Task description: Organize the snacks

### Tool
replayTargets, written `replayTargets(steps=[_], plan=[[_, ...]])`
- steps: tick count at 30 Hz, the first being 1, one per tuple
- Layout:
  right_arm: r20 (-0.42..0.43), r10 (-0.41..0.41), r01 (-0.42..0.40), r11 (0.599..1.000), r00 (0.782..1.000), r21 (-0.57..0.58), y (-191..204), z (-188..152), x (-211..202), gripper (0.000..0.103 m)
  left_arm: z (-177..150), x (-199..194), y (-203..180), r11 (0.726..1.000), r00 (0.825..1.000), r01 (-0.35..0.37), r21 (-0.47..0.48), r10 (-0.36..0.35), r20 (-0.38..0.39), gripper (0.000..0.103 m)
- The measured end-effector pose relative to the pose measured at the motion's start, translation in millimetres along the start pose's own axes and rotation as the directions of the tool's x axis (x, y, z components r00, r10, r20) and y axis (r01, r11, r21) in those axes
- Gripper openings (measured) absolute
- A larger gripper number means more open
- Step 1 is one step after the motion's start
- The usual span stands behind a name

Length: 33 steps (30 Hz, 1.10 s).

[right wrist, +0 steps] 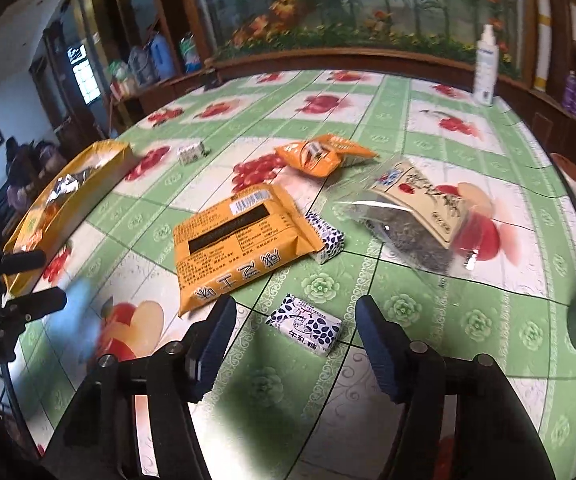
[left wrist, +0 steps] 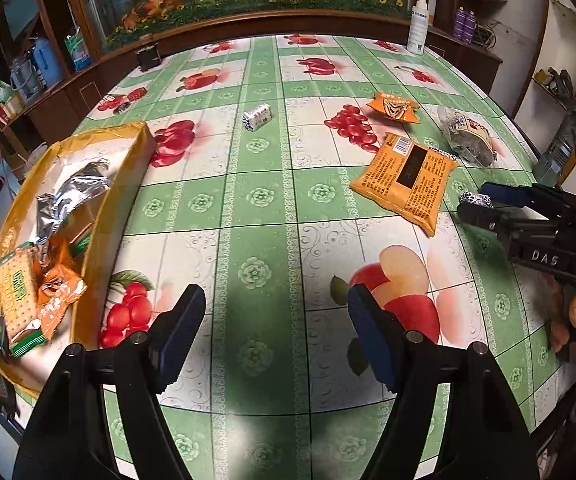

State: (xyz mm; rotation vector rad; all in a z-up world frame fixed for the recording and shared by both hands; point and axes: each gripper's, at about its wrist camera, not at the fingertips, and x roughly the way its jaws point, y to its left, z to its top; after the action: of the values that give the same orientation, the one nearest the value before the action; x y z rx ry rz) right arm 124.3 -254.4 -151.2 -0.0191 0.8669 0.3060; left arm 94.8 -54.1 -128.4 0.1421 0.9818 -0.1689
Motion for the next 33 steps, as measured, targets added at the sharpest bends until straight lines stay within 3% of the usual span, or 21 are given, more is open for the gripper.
replayTargets(steps=[2,4,6,9,13,16,19,22,26,30,33], plan=[[-0.042,0.0,-0.002,0.999,0.999,-0.044,2.3,-0.5,6.7,0.063,6.6,6.1,-6.0,1.0,1.0,0.025,0.016,-0.025,-0.016,0.074],[-0.052,-0.04,0.035,0.994,0.998,-0.105,9.4,-1.5,8.4,0.056,17.1,12.3,-17.0,0.998,0.999,0.051,0.047,-0.05,-0.022,0.074],[-0.049,-0.07,0.063,0.989,0.996,-0.131,12.1,-2.7,7.4,0.037,29.2,17.7,-31.6,0.993,0.997,0.076,0.086,-0.075,-0.014,0.073],[-0.045,-0.045,0.041,0.996,0.998,-0.078,5.6,-6.4,0.7,0.036,47.0,29.4,-55.8,0.985,0.995,0.099,0.143,-0.098,-0.015,0.073],[0.04,0.01,-0.015,0.994,0.999,0.11,-19.8,-19.0,-21.5,0.036,63.8,50.7,-82.1,0.969,0.991,0.133,0.207,-0.125,-0.053,0.073],[0.172,0.082,-0.128,0.954,0.982,0.273,-50.4,-31.8,-41.9,0.036,71.4,63.8,-94.5,0.96,0.988,0.152,0.235,-0.139,-0.07,0.073],[0.251,0.11,-0.202,0.905,0.962,0.374,-75.5,-40.6,-52.0,0.036,75.8,75.6,-104.4,0.957,0.991,0.126,0.259,-0.108,-0.085,0.077],[0.253,0.103,-0.196,0.907,0.962,0.374,-75.3,-39.4,-53.1,0.036,78.7,80.4,-106.3,0.955,0.981,0.18,0.236,-0.159,-0.108,0.078],[0.246,0.062,-0.137,0.943,0.967,0.302,-56.0,-33.7,-56.4,0.036,85.7,82.1,-118.0,0.949,0.985,0.156,0.274,-0.129,-0.113,0.078],[0.254,0.067,-0.152,0.932,0.965,0.33,-63.6,-36.5,-55.1,0.037,94.6,89.6,-127.0,0.937,0.985,0.163,0.31,-0.137,-0.103,0.085],[0.257,0.065,-0.152,0.929,0.964,0.337,-65.6,-36.9,-54.5,0.037,99.0,95.4,-121.6,0.939,0.976,0.208,0.275,-0.184,-0.113,0.086]])
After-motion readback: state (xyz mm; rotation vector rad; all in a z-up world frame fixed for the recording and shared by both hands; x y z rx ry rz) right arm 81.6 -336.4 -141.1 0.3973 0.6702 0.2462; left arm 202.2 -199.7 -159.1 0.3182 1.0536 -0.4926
